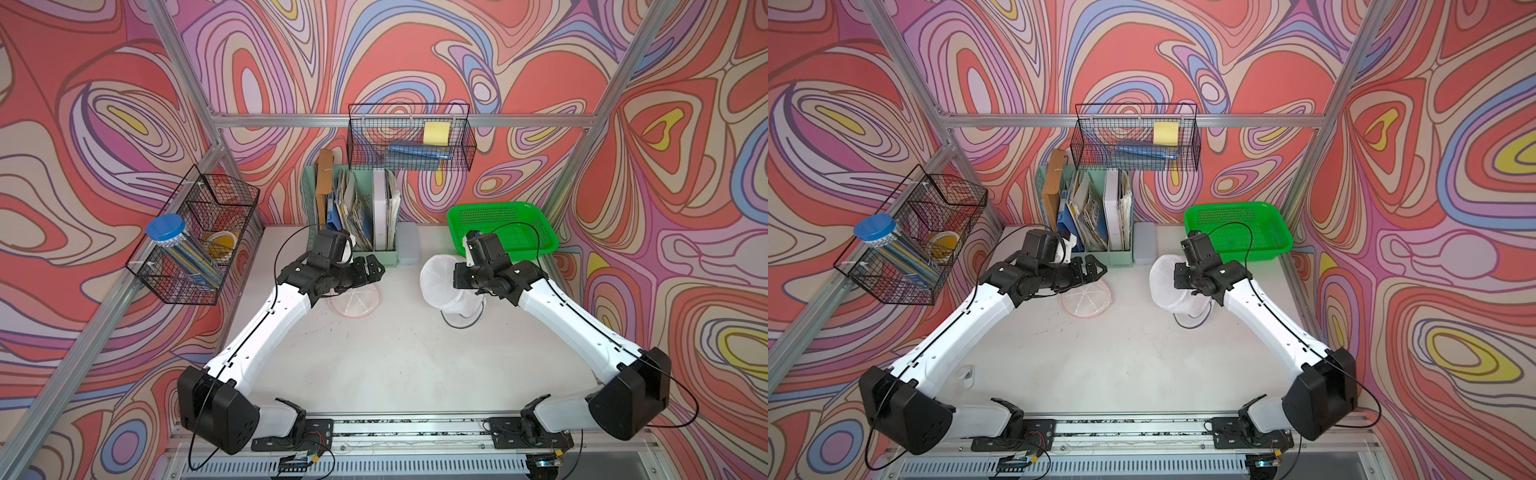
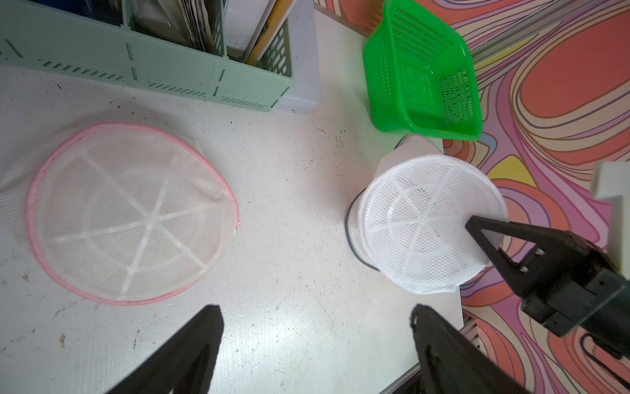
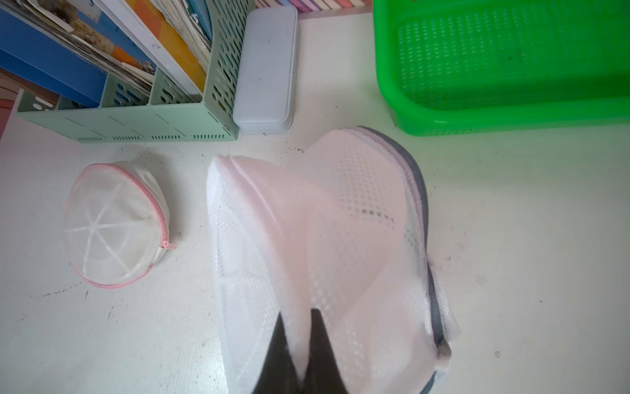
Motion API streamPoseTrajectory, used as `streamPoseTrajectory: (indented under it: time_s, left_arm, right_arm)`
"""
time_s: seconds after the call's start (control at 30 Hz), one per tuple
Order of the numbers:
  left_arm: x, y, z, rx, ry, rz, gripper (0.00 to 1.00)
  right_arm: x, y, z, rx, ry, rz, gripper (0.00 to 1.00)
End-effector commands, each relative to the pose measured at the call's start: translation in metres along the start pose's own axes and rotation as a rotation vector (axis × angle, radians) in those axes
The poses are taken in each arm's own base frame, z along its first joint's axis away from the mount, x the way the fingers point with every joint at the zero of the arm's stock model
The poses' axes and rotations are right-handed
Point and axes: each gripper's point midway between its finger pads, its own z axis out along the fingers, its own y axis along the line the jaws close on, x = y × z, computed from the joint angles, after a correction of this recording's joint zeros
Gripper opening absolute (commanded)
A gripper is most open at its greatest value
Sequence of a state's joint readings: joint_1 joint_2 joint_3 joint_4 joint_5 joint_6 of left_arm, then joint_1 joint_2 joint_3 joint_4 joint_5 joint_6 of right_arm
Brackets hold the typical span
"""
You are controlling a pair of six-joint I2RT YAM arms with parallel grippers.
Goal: Turn the laundry bag inside out
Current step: Place the laundry bag at the center of the board.
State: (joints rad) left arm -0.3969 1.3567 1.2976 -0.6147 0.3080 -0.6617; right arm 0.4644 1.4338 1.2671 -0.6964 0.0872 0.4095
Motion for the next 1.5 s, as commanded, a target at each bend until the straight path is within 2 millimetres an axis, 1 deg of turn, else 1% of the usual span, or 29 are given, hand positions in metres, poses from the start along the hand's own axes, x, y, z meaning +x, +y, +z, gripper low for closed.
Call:
streamPoseTrajectory:
  time_s: [0.0, 0.03, 0.07, 0.13, 0.17, 0.27, 0.33, 0.4, 0.47, 0.53, 0.63, 0.67, 0.73, 0.8, 0.87, 0.93, 0.97, 1.03, 1.1, 1.17, 1.23, 1.3, 1.4, 1.47]
  left_arm:
    - [0.009, 0.003, -0.008, -0.010, 0.013, 0.013, 0.91]
    - [0.010, 0.004, -0.008, -0.011, 0.015, 0.011, 0.90]
    - [0.010, 0.004, -0.008, -0.010, 0.016, 0.010, 0.90]
    - [0.010, 0.003, -0.007, -0.010, 0.020, 0.005, 0.90]
    - [0.010, 0.004, -0.008, -0.013, 0.018, 0.003, 0.90]
    - [0.008, 0.005, -0.009, -0.022, 0.006, 0.002, 0.90]
    - [0.006, 0.007, -0.008, -0.034, -0.001, 0.001, 0.90]
    - [0.007, 0.009, -0.006, -0.040, 0.005, -0.001, 0.90]
    - [0.009, 0.009, -0.001, -0.040, 0.024, -0.011, 0.89]
    - [0.012, 0.014, 0.004, -0.054, 0.046, -0.021, 0.88]
    - [0.019, 0.019, 0.013, -0.065, 0.077, -0.030, 0.87]
    - [0.021, 0.022, 0.016, -0.069, 0.085, -0.033, 0.87]
    - [0.025, 0.024, 0.020, -0.072, 0.097, -0.036, 0.88]
    - [0.026, 0.027, 0.023, -0.078, 0.105, -0.037, 0.88]
    - [0.028, 0.028, 0.026, -0.080, 0.111, -0.037, 0.88]
    - [0.030, 0.030, 0.028, -0.085, 0.119, -0.036, 0.88]
    - [0.031, 0.031, 0.028, -0.090, 0.122, -0.036, 0.88]
    - [0.031, 0.033, 0.028, -0.094, 0.121, -0.031, 0.89]
    - [0.032, 0.037, 0.029, -0.111, 0.119, -0.031, 0.89]
    - [0.033, 0.041, 0.030, -0.126, 0.118, -0.033, 0.90]
    - [0.035, 0.046, 0.031, -0.141, 0.120, -0.038, 0.91]
    - [0.037, 0.051, 0.031, -0.156, 0.119, -0.050, 0.91]
    - [0.037, 0.062, 0.027, -0.178, 0.107, -0.085, 0.93]
    - [0.036, 0.069, 0.022, -0.178, 0.092, -0.112, 0.93]
  right_arm:
    - [0.007, 0.040, 0.025, -0.136, 0.017, 0.064, 0.00]
    - [0.009, 0.050, 0.031, -0.163, 0.024, 0.072, 0.00]
    - [0.010, 0.055, 0.035, -0.179, 0.029, 0.083, 0.00]
    - [0.007, 0.060, 0.039, -0.200, 0.026, 0.107, 0.00]
    - [0.004, 0.065, 0.037, -0.222, 0.016, 0.111, 0.00]
    - [-0.017, 0.089, 0.020, -0.356, -0.041, 0.119, 0.00]
    - [-0.024, 0.103, 0.015, -0.426, -0.044, 0.130, 0.00]
    - [-0.022, 0.110, 0.018, -0.470, -0.025, 0.142, 0.00]
    - [-0.011, 0.111, 0.030, -0.492, 0.015, 0.161, 0.00]
    - [0.003, 0.108, 0.044, -0.514, 0.055, 0.200, 0.00]
    - [0.020, 0.092, 0.061, -0.504, 0.077, 0.243, 0.00]
    - [0.027, 0.084, 0.066, -0.490, 0.086, 0.249, 0.03]
    - [0.038, 0.066, 0.078, -0.453, 0.107, 0.268, 0.14]
    - [0.049, 0.046, 0.089, -0.412, 0.129, 0.283, 0.30]
    - [0.059, 0.023, 0.098, -0.344, 0.142, 0.285, 0.38]
    - [0.066, 0.002, 0.103, -0.280, 0.156, 0.290, 0.46]
    - [0.067, -0.006, 0.102, -0.239, 0.154, 0.269, 0.50]
    - [0.063, -0.022, 0.095, -0.137, 0.141, 0.206, 0.53]
    - [0.051, -0.032, 0.081, -0.063, 0.113, 0.160, 0.57]
    - [0.039, -0.037, 0.066, 0.009, 0.096, 0.107, 0.62]
    - [0.028, -0.035, 0.051, 0.065, 0.078, 0.044, 0.63]
    - [0.014, -0.028, 0.035, 0.128, 0.047, -0.026, 0.64]
    - [0.004, -0.008, 0.022, 0.198, 0.047, -0.120, 0.65]
    - [0.001, 0.004, 0.019, 0.257, 0.053, -0.184, 0.66]
